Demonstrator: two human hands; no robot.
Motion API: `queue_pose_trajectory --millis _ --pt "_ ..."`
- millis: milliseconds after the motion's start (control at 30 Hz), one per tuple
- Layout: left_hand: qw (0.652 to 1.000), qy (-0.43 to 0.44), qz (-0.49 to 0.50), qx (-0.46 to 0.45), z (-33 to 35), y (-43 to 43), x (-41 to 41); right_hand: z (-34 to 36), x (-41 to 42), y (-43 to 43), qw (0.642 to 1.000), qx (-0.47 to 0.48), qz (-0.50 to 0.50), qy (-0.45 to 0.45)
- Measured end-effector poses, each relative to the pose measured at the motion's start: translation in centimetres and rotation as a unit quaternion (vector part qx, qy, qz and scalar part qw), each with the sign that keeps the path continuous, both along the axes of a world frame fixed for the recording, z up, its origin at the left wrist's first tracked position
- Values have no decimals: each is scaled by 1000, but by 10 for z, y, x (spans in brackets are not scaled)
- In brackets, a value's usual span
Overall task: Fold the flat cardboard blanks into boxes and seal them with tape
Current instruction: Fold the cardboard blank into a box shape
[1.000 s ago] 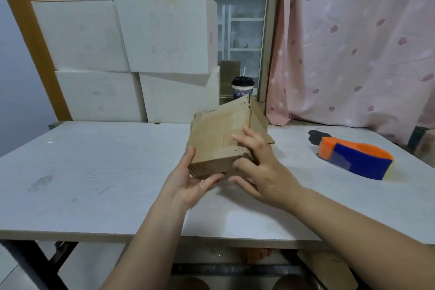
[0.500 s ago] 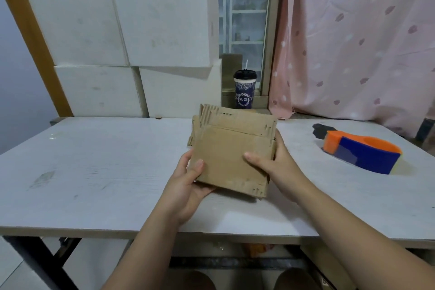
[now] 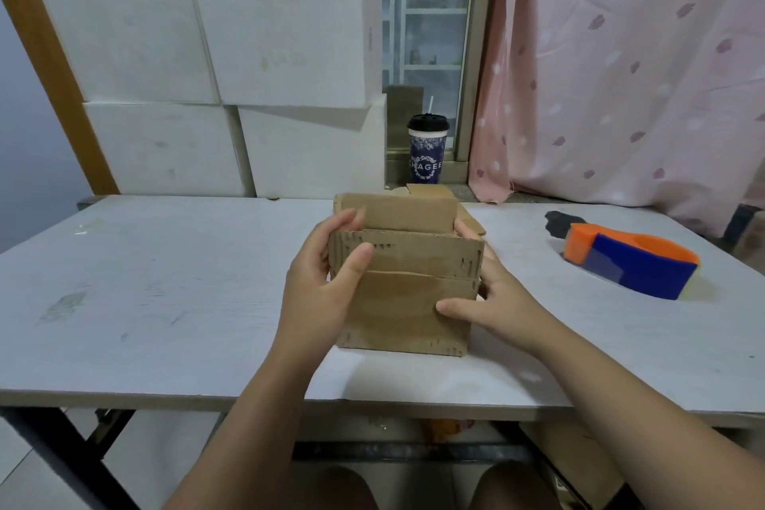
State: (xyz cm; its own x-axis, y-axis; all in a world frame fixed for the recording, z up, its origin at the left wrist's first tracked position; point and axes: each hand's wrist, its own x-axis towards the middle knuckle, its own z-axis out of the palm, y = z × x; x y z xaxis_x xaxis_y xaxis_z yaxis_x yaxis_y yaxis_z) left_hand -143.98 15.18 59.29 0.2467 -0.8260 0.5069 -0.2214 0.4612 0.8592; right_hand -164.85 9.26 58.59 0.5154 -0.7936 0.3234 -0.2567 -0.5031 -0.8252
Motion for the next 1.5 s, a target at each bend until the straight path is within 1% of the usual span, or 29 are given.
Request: queue_pose_trajectory --millis 100,200,300,367,500,600,633,667,733,767,800,900,933,1000,1100,1233,1367,1433,1500 --pt "999 -15 18 36 -6 2 1 3 2 4 1000 -2 -12 -9" --pt "996 -56 58 25 -13 2 0 2 7 5 998 3 -35 -59" --pt "991 -75 106 12 -16 -2 2 0 11 2 991 33 -56 -114" --pt "989 -87 122 10 -16 -4 2 0 13 0 989 42 -59 -131" --pt "987 -74 141 22 -15 -6 -5 0 17 -4 983 60 -68 -161" --pt "981 -70 177 24 -13 -6 -10 -2 17 -8 981 67 -72 -168" --pt "976 -89 198 16 -11 -6 -11 -2 16 -9 982 69 -69 -165" --pt "966 -127 226 1 -9 -6 -12 -2 16 -9 982 68 -67 -162" --pt "929 -237 281 -40 -5 -7 -17 0 15 -10 984 64 -70 -152" --pt "912 -280 295 -54 -3 -9 -20 1 14 -10 985 64 -73 -146" --pt "903 -303 300 -58 -1 -10 -24 2 14 -12 986 62 -77 -137" --pt "884 -351 299 -77 0 -13 -30 -1 15 -13 985 52 -108 -125" --pt "876 -381 284 -88 -1 -14 -31 -2 16 -13 983 54 -116 -129" --pt "873 -420 234 -77 -4 -15 -34 -3 18 -12 982 57 -125 -131" --pt "875 -432 215 -36 -5 -12 -45 -3 19 -12 980 56 -137 -134" --pt "853 -482 201 -18 -4 -9 -53 -2 20 -12 977 38 -141 -154" --pt "852 -484 199 -9 -5 -14 -57 -2 14 -13 977 13 -157 -140" --pt "850 -488 197 -11 -6 -18 -64 0 6 -17 974 4 -177 -140" --pt "849 -493 188 0 -5 -23 -73 2 -7 -25 965 -7 -218 -147"
